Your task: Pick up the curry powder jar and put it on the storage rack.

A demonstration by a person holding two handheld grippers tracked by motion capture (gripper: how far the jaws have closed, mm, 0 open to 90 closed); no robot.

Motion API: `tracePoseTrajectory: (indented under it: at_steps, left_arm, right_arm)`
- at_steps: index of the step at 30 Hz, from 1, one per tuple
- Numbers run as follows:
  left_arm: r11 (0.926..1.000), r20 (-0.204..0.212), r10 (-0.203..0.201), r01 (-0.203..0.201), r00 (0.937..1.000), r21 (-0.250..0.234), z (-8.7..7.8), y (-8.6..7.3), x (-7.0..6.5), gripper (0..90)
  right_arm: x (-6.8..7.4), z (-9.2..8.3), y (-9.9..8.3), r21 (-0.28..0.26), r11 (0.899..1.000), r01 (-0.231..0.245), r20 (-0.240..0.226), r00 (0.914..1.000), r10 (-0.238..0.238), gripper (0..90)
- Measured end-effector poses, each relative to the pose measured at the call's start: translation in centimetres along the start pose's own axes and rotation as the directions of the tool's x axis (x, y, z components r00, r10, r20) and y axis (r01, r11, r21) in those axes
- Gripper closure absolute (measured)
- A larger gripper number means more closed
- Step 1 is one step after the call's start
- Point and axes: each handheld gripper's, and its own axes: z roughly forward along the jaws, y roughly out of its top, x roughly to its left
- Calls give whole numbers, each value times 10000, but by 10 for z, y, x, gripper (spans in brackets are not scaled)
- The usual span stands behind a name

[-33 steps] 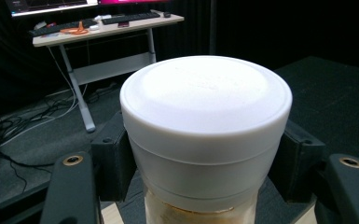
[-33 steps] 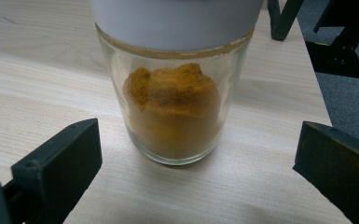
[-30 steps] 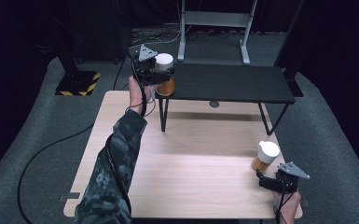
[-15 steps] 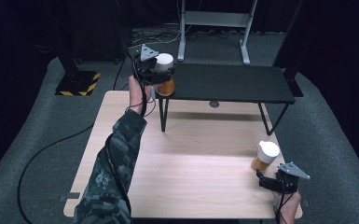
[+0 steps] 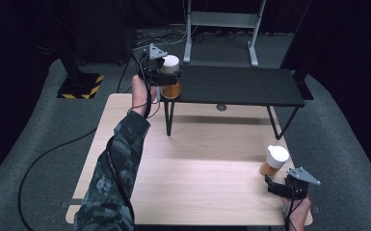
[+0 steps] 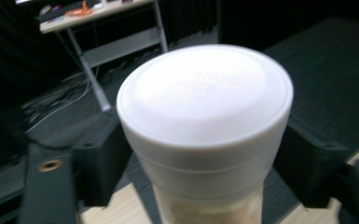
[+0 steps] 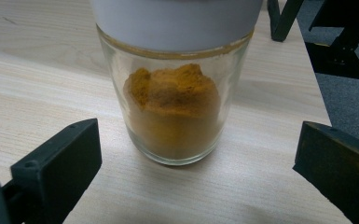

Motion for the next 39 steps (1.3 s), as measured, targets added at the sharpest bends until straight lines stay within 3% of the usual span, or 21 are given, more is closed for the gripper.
tracePoseTrajectory:
  at_steps: [2, 7, 14, 17, 20, 25, 28, 29, 31, 33, 35, 37, 39]
  left_arm:
    - [9982, 126, 145, -152, 9998, 574, -1, 9, 2, 148]
    - [9829, 372, 274, -337, 9989, 1809, -4, 24, 8, 7]
    - [9667, 724, 688, -844, 9950, 2417, -19, 18, 5, 0]
    - [9623, 731, 951, -1105, 9928, 2485, -28, 7, -3, 0]
    - [9593, 776, 1176, -1334, 9900, 2491, -37, -13, -12, 0]
    - [9371, 1164, 1660, -1934, 9792, 2905, -39, -46, -25, 0]
    - [9266, 1269, 1664, -1991, 9779, 3191, -40, -72, -32, 0]
    - [9268, 1260, 1597, -1927, 9791, 3223, -40, -79, -34, 0]
    - [9204, 1477, 1483, -1911, 9778, 3411, -40, -98, -35, 0]
    - [9229, 1684, 982, -1530, 9808, 3532, -37, -123, -34, 0]
    - [9139, 1748, 744, -1373, 9818, 3820, -34, -140, -35, 0]
    - [9107, 1721, 343, -1017, 9845, 4003, -31, -159, -37, 0]
    - [9017, 1777, 233, -974, 9838, 4212, -29, -174, -40, 0]
  right_arm:
    - [0, 0, 0, 4, 10000, 1, 0, 10000, -1, 0]
    - [0, 0, 0, 1, 10000, -2, 5, 10000, 2, 0]
    - [1, 1, 1, 58, 10000, 43, 19, 10000, -43, 0]
    - [1, 0, 1, 46, 10000, 45, 26, 10000, -45, 0]
    - [1, 0, 1, 51, 10000, 44, 18, 10000, -44, 0]
    - [0, 1, 1, 67, 10000, 46, 6, 10000, -46, 0]
    - [1, 0, 1, 51, 10000, 43, 27, 10000, -43, 0]
    - [1, 1, 1, 57, 10000, 35, 27, 10000, -35, 0]
    - [1, 1, 1, 69, 10000, 52, 23, 10000, -52, 0]
    - [1, 1, 1, 74, 10000, 52, 25, 10000, -53, 0]
    - [1, 1, 1, 80, 10000, 51, 11, 10000, -51, 0]
    - [0, 1, 2, 86, 10000, 45, -18, 10000, -45, 0]
    - [0, 1, 2, 87, 10000, 21, -8, 10000, -21, 0]
